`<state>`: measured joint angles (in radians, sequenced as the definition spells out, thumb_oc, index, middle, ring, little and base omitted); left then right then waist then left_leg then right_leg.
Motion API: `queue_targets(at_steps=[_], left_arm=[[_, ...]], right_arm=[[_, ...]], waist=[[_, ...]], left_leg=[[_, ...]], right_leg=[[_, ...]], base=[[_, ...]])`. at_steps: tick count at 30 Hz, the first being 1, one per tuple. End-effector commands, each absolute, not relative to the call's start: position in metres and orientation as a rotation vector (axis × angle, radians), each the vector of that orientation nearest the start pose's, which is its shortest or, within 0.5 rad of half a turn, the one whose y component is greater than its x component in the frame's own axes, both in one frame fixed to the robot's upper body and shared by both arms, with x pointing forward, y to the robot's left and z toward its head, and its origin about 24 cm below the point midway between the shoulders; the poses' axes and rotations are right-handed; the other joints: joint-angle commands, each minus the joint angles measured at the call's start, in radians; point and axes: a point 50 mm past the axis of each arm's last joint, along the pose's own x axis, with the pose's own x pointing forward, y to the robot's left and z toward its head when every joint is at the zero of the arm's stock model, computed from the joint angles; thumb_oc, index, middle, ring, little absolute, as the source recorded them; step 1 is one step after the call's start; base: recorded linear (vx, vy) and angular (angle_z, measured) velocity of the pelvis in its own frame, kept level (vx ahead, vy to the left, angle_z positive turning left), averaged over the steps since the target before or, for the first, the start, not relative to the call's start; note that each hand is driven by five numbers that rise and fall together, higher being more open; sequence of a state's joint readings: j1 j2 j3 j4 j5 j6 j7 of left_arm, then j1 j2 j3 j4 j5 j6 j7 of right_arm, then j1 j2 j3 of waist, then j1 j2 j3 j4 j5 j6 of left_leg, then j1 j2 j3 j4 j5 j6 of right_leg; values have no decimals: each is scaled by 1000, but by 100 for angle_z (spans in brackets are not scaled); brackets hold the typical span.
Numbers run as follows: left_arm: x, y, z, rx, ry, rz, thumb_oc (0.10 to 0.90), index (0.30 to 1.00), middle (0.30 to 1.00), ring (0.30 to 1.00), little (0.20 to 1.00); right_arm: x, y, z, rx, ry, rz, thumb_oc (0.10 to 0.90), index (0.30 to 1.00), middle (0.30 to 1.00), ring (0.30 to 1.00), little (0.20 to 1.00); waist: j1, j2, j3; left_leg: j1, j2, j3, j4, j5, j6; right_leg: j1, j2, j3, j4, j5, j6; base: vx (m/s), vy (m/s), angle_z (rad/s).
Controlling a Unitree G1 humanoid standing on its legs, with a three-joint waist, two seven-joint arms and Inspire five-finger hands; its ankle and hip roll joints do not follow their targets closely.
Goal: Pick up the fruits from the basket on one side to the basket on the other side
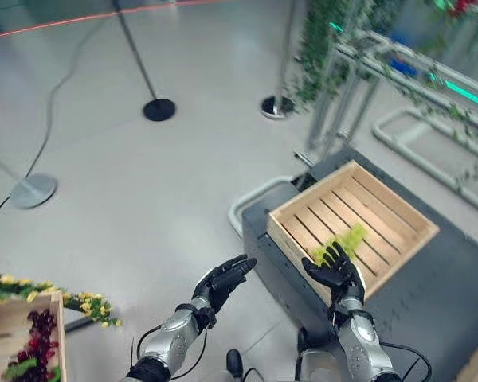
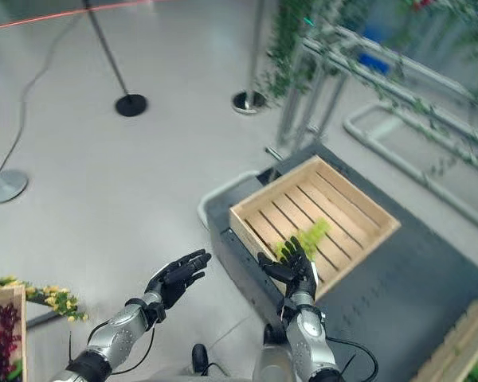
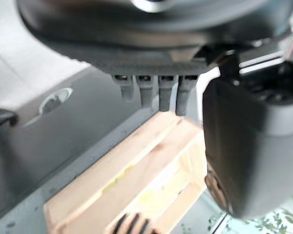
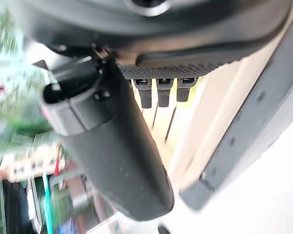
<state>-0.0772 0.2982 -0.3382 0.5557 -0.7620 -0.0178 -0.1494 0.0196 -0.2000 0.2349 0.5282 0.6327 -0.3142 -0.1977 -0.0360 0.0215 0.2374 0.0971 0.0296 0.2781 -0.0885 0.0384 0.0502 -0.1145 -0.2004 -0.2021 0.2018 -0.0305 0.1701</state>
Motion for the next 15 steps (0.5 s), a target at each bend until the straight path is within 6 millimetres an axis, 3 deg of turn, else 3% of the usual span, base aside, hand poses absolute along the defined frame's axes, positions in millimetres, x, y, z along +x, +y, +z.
queue_targets(at_steps=[1, 3, 4, 6, 7, 9, 10, 11, 12, 13, 15], left_arm=[[251, 166, -26, -437, 285, -160, 800, 900, 900, 900, 900], [252, 163, -26, -456, 288, -156, 800, 900, 900, 900, 900], [256, 160, -23, -472, 283, -166, 800, 900, 900, 900, 900], [263, 153, -19, -467, 273, -196, 800, 900, 900, 900, 900], [263, 152, -19, -468, 272, -199, 800, 900, 900, 900, 900], [261, 148, -18, -463, 268, -222, 800, 900, 900, 900, 900], [256, 149, -21, -478, 263, -227, 800, 900, 900, 900, 900], [254, 149, -22, -480, 263, -227, 800, 900, 900, 900, 900], [250, 150, -25, -486, 266, -236, 800, 900, 900, 900, 900], [249, 149, -25, -488, 269, -242, 800, 900, 900, 900, 900], [246, 146, -28, -474, 286, -241, 800, 900, 900, 900, 900]], right_arm=[[249, -197, 9, 219, -101, -208, 800, 900, 900, 900, 900], [255, -202, 24, 204, -172, -201, 800, 900, 900, 900, 900], [261, -207, 41, 177, -246, -189, 800, 900, 900, 900, 900], [276, -215, 77, 55, -386, -160, 800, 900, 900, 900, 900], [279, -217, 82, 39, -396, -158, 800, 900, 900, 900, 900], [288, -229, 105, -60, -451, -161, 800, 900, 900, 900, 900], [293, -236, 119, -119, -480, -171, 800, 900, 900, 900, 900], [294, -237, 120, -134, -485, -171, 800, 900, 900, 900, 900], [297, -240, 126, -180, -502, -183, 800, 900, 900, 900, 900], [298, -241, 132, -219, -518, -190, 800, 900, 900, 900, 900], [296, -239, 136, -256, -537, -202, 800, 900, 900, 900, 900]], waist=[[53, -36, -36], [53, -42, -35], [48, -49, -31], [50, -71, -12], [52, -76, -6], [70, -86, 23], [90, -83, 38], [92, -82, 36], [98, -76, 33], [98, -75, 26], [93, -69, 12]], left_leg=[[-43, -9, -18, 52, -48, -38], [-55, -3, -26, 59, -43, -47], [-70, 5, -29, 77, -41, -53], [-107, 6, -21, 209, -81, -67], [-122, 3, -28, 253, -91, -70], [-205, 8, -87, 410, -77, -95], [-228, 14, -153, 424, -64, -105], [-227, 22, -159, 404, -53, -108], [-211, 65, -163, 333, -25, -122], [-188, 81, -158, 295, -32, -118], [-149, 73, -167, 248, -48, -107]], right_leg=[[129, 59, -68, -155, 66, -49], [141, 81, -27, -186, 65, -56], [139, 91, -5, -197, 67, -65], [138, 75, -30, -185, 67, -82], [138, 71, -31, -179, 67, -85], [147, 65, -19, -152, 59, -103], [158, 65, 9, -132, 45, -112], [160, 65, 12, -129, 42, -112], [176, 63, 14, -119, 25, -110], [181, 56, 3, -110, 13, -109], [169, 42, 0, -74, -1, -100]], base=[[-25, -208, -71], [-14, -211, -71], [-57, -213, -54], [-63, -160, -23], [-25, -71, -1], [-3, 3, 3], [39, 71, -9], [129, 147, -44], [151, 143, -54], [178, 191, -47], [118, 162, -12]])
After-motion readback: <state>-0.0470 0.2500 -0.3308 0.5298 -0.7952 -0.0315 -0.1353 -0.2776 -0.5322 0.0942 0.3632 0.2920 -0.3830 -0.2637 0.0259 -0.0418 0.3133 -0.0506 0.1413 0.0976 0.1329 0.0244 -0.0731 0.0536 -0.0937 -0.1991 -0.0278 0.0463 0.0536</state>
